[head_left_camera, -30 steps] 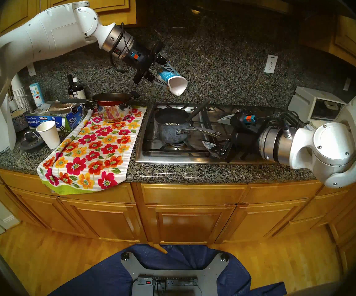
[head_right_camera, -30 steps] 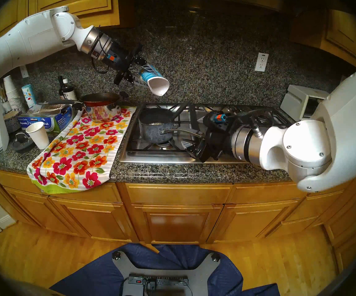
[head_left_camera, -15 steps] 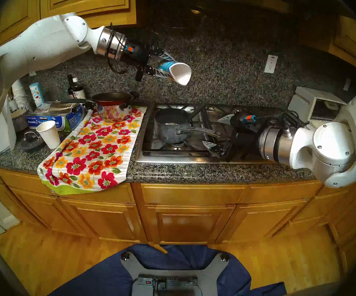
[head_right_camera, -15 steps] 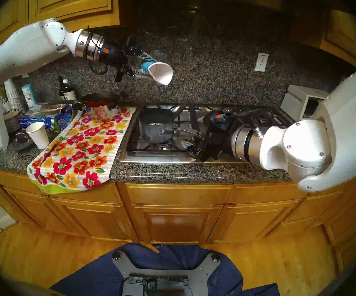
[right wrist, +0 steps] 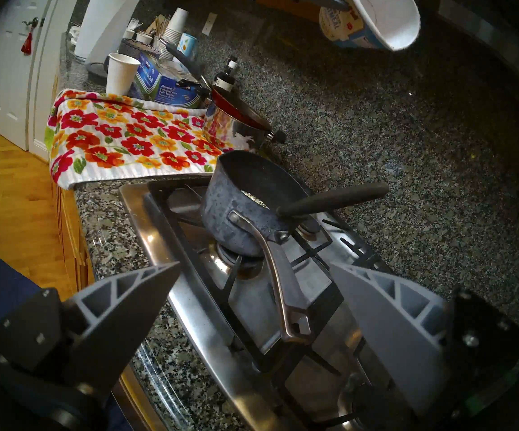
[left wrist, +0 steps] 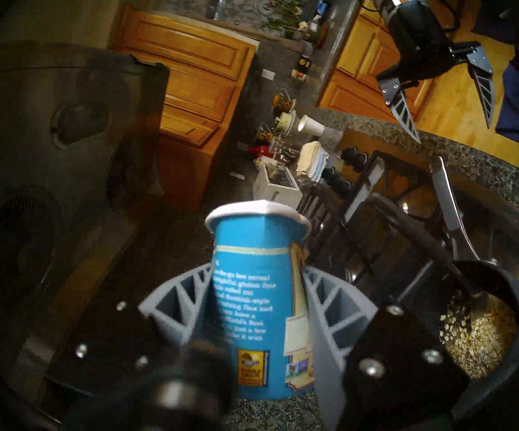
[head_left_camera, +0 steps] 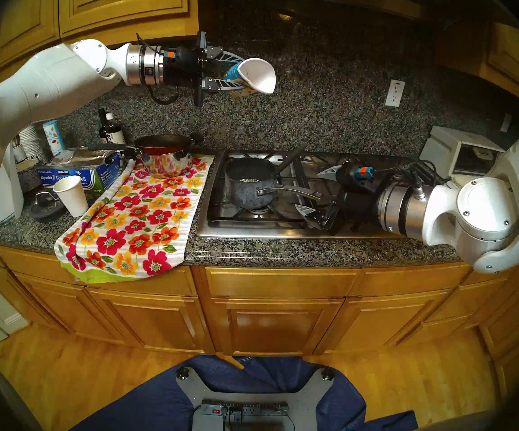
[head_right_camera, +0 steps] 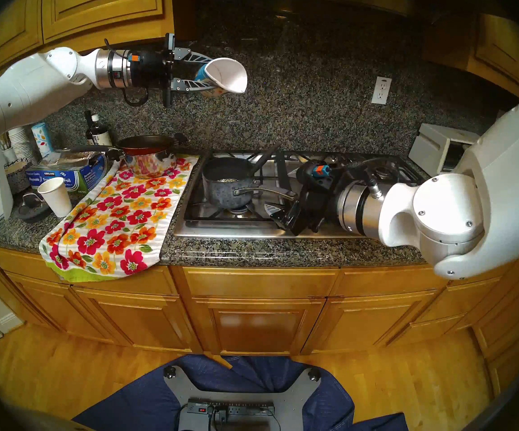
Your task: Pour oats into pot and stir with a spoon
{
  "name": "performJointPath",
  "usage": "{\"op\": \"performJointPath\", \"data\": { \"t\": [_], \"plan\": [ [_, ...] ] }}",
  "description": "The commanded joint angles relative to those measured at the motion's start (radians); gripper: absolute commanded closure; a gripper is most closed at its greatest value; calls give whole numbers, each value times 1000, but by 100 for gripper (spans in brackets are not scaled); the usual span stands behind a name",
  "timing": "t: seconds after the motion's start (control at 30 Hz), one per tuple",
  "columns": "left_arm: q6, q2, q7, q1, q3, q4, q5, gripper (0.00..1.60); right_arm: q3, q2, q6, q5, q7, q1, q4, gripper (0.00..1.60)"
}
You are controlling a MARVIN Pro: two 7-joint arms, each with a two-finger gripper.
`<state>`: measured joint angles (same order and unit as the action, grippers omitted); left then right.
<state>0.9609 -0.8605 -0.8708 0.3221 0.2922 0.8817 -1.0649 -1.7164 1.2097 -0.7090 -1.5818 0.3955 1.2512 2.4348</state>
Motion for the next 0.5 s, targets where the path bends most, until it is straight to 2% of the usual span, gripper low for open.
{"op": "performJointPath", "data": {
  "t": [0.0, 0.47],
  "plan": [
    [-1, 64, -84, -14, -39, 25, -127, 107, 4, 0, -5, 0, 5, 27, -10, 0],
    [-1, 174, -97, -99, -74, 107, -335, 104, 3, 0, -5, 0, 5, 30, -9, 0]
  ]
}}
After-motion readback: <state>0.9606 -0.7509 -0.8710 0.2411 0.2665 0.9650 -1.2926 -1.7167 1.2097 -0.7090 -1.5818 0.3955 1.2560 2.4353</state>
